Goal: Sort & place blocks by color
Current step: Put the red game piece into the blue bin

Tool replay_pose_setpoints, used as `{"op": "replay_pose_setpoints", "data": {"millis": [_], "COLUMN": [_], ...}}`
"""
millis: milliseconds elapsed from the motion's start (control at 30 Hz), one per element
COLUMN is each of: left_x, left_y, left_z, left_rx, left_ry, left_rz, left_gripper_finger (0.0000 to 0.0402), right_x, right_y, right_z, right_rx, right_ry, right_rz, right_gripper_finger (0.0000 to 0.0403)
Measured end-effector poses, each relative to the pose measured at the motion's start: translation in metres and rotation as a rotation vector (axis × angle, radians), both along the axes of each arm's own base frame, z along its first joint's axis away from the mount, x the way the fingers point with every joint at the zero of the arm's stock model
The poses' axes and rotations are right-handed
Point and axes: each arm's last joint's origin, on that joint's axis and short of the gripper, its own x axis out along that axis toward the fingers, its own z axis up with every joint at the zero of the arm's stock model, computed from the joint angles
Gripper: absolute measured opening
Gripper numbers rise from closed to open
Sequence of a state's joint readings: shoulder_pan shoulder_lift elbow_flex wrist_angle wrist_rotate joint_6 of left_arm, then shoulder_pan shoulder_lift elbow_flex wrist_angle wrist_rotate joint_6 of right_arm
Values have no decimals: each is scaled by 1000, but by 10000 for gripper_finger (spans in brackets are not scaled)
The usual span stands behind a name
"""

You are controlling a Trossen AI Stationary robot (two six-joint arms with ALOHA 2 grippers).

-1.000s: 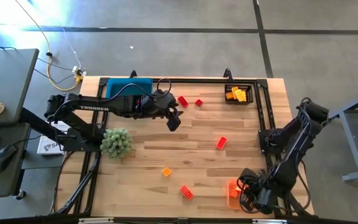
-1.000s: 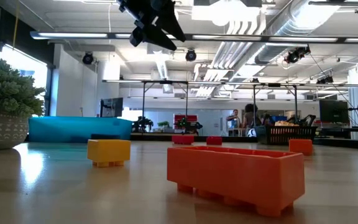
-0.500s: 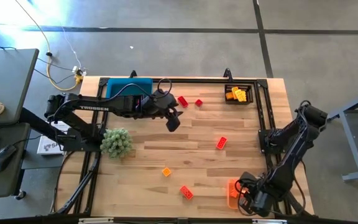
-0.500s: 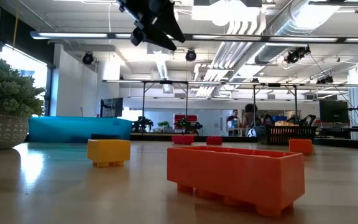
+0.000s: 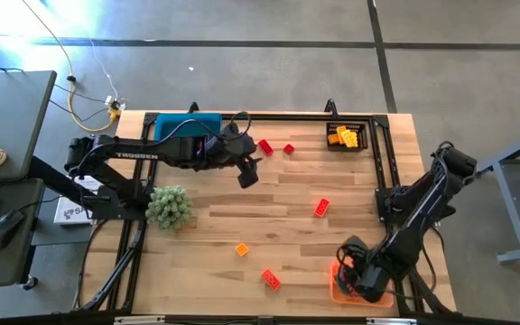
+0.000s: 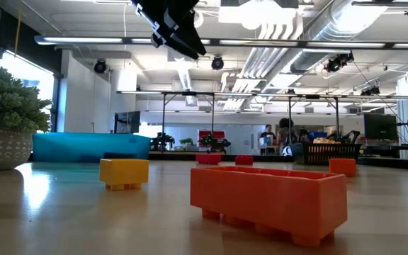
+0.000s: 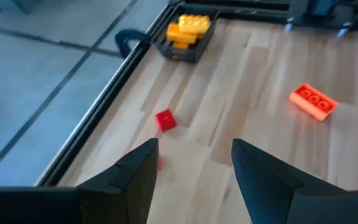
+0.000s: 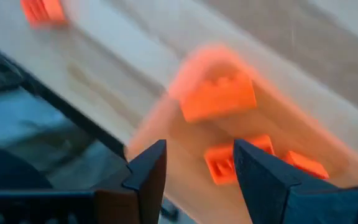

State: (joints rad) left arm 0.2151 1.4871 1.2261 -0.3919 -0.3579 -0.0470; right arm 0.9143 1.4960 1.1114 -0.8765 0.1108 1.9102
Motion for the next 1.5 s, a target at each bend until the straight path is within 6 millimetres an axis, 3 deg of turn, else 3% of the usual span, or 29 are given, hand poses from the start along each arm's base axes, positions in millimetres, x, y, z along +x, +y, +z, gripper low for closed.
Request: {"op": "replay_pose_setpoints", "data": {"millis": [400,767,1133,1500], "left_x": [-37,-71,-88,-97], "left_y": [38,66,89,101], "left_z": [35,23,22,22], "left_rx": [55,19,-5,-49], "left_ry": [44,305,312,271], "left_rz": [31,89,193,292], "left_gripper_finger": [193,193,193,193], "right_x": [40,92,131,125], "right_y": [-62,-143,-243,-335], "right_z": [18,25,47,66], "right_rx": [-198,-428,-678,-854], "right_ry": [-221,-345,-516,-652], "right_rz": [-276,-376,-203,24], "right_gripper_finger": [172,172,172,182]}}
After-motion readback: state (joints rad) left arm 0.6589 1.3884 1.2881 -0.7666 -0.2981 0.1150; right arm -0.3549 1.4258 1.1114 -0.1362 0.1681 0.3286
